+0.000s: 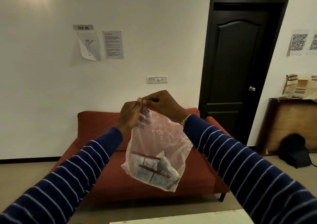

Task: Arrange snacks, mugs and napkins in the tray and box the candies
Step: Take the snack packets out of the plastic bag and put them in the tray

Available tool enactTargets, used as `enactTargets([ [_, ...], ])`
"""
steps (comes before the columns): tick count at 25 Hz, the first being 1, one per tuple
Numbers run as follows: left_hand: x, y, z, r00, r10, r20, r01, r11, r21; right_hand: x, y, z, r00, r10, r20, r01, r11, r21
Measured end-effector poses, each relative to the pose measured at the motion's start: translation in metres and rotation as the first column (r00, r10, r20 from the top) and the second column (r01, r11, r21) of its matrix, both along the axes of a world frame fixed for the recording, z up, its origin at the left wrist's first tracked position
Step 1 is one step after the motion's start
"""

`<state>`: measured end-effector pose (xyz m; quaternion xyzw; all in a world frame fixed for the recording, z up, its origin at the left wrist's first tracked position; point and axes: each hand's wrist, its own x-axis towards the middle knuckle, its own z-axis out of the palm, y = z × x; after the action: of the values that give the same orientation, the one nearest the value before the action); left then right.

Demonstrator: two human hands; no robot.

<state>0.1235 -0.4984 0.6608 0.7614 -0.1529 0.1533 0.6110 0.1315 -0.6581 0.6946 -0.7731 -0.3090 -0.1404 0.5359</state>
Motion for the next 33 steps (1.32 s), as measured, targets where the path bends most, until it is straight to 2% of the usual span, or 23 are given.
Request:
enactTargets([
  [4,-0.003,-0.015,0.007,0.987,0.116,0.108,-0.121,0.992,0.046,0.002,-0.014,0.005,0.996,-0.058,0.061,0.062,0.995,-0.076],
  [9,-0.003,-0.021,0.020,0.987,0.153,0.044,-0.151,0.988,-0.042,0.004,-0.050,0.003,0.987,-0.124,0.097,0.139,0.978,-0.158],
  [14,0.000,-0.005,0.033,0.995,0.089,-0.040,-0.095,0.982,-0.162,0.009,-0.092,-0.006,0.974,-0.221,0.058,0.228,0.957,-0.179],
  [19,0.000,0.010,0.041,0.996,0.090,-0.024,-0.093,0.980,-0.179,0.007,-0.129,-0.025,0.968,-0.247,0.047,0.251,0.955,-0.159],
  [21,-0.001,0.003,0.038,0.994,0.108,-0.021,-0.110,0.981,-0.159,0.008,-0.131,-0.031,0.972,-0.235,0.021,0.234,0.943,-0.236],
  [25,-0.005,-0.009,0.031,0.995,0.082,-0.047,-0.088,0.987,-0.138,0.009,-0.130,-0.040,0.969,-0.241,-0.050,0.190,0.860,-0.473],
  [27,-0.007,-0.012,0.029,0.997,0.064,-0.042,-0.070,0.987,-0.141,0.005,-0.125,-0.037,0.974,-0.221,-0.055,0.172,0.871,-0.459],
  [33,-0.013,-0.033,0.015,0.992,0.125,-0.020,-0.127,0.982,-0.138,-0.008,-0.086,-0.021,0.996,-0.027,-0.080,0.003,0.957,-0.289],
])
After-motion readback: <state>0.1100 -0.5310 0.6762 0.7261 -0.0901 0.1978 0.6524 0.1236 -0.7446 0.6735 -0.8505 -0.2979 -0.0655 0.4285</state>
